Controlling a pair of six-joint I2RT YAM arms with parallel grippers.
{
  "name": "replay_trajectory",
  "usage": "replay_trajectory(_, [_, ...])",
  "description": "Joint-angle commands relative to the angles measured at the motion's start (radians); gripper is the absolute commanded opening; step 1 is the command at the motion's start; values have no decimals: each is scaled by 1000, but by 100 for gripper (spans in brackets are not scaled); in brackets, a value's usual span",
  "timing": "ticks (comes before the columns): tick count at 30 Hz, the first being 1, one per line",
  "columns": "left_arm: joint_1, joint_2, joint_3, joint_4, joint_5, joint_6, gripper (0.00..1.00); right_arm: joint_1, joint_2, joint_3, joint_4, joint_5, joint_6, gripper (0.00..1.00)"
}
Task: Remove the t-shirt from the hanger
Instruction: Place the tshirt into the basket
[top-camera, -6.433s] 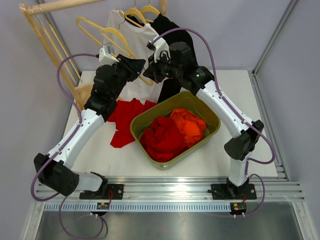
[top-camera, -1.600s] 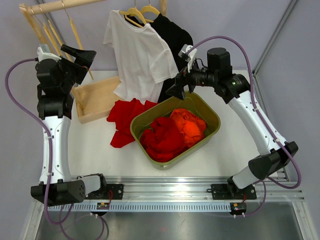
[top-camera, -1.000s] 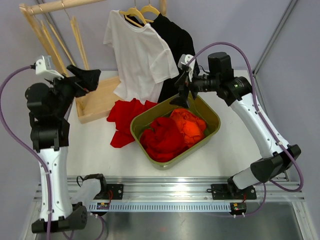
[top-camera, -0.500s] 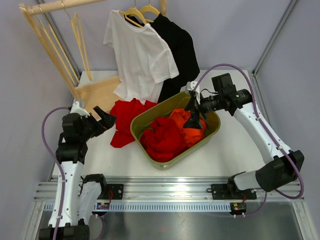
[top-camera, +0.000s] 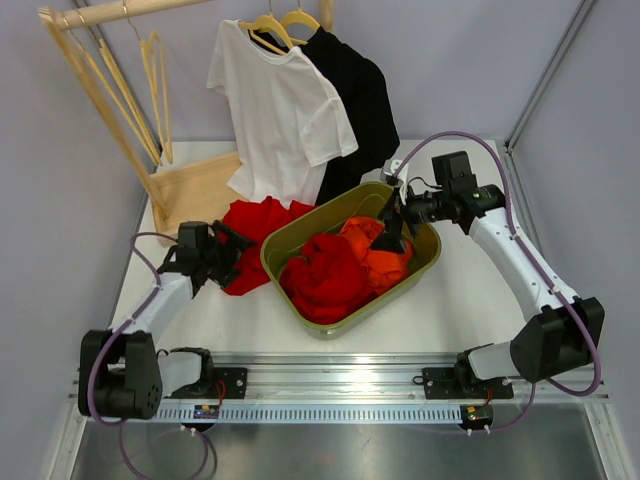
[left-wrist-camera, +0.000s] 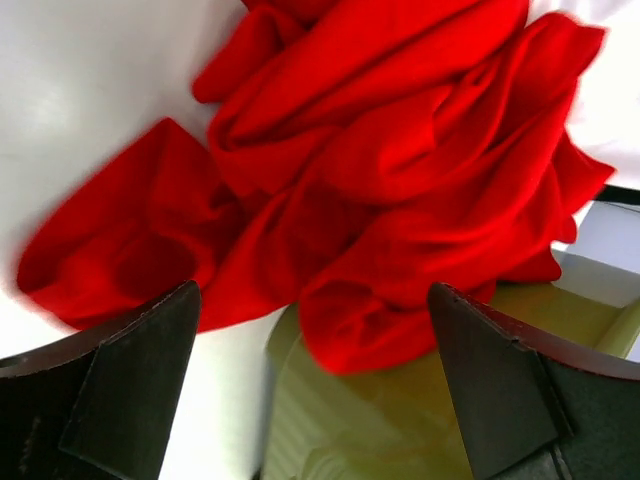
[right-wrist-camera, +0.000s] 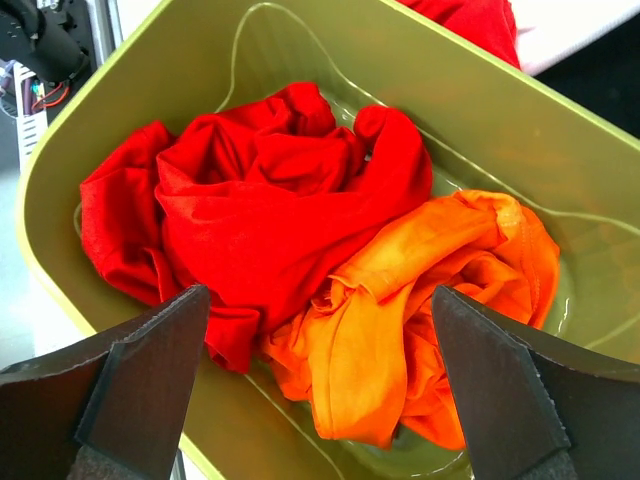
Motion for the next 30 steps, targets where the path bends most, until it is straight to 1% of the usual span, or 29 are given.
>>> replay_trajectory(1, [-62,129,65,160,-35,-144,99,-15,-33,-17,62,-2,24,99])
replay_trajectory(2, [-76,165,126,133,-51,-157,99,-18,-34,-19,62,0,24,99])
replay_trajectory(3, [-83,200,153,78,-77,-178,99,-21,-34,-19,63,0,24,100])
replay_trajectory(4, [-96,273,173,63,-84,-186,99,-23,-33,-20,63,-3,25,99])
replay_trajectory(6, [-102,337,210,31,-111,-220,99,-29,-34,-22,63,-3,27,99])
replay_trajectory(8, [-107,390,210,43,-127,-241,97,-34,-39,-27,66,-9,28,99])
replay_trajectory(9, [-107,415,201,72,-141,-253,93,-37,-46,-31,69,-12,28,100])
replay_trajectory(10, [-107,415,198,86,-144,-255,93,-38,-47,-36,72,-14,30,99])
replay_trajectory(13, [-108,444,179,135,-145,-241,74,-46,-56,-45,82,-23,33,99])
replay_trajectory(14, [-108,443,167,155,-144,-237,59,-47,-57,-47,83,-25,34,99])
replay_trajectory(15, [-108,437,152,201,-138,-226,48,-47,-60,-45,83,-28,37,99])
replay_trajectory(17, [-108,418,107,233,-136,-217,27,-53,-65,-47,85,-31,41,99])
replay_trajectory(18, [-108,392,95,240,-136,-203,20,-55,-69,-48,85,-34,41,99])
replay_trajectory(20, [-108,359,55,286,-138,-180,17,-66,-80,-53,86,-35,41,99])
replay_trajectory(21, [-107,314,40,298,-139,-145,11,-69,-82,-56,88,-37,41,100])
replay_trajectory(24, [-99,207,-28,361,-125,-48,0,-87,-100,-66,83,-40,39,99])
replay_trajectory(25, [-97,99,-45,367,-131,-24,0,-90,-103,-71,83,-41,39,99])
replay_trajectory(26, [-99,45,-63,349,-145,4,0,-101,-115,-77,85,-43,39,99])
replay_trajectory(27, [-100,-29,-65,317,-192,74,0,-106,-119,-94,86,-46,41,99])
replay_trajectory(28, [-105,-150,-62,285,-228,101,0,-112,-122,-103,98,-51,42,100])
replay_trajectory(29, [-107,-221,-59,219,-255,124,0,-116,-128,-111,106,-55,50,99])
replay_trajectory(30, [-111,-278,-48,188,-301,169,0,-130,-128,-123,120,-66,54,100])
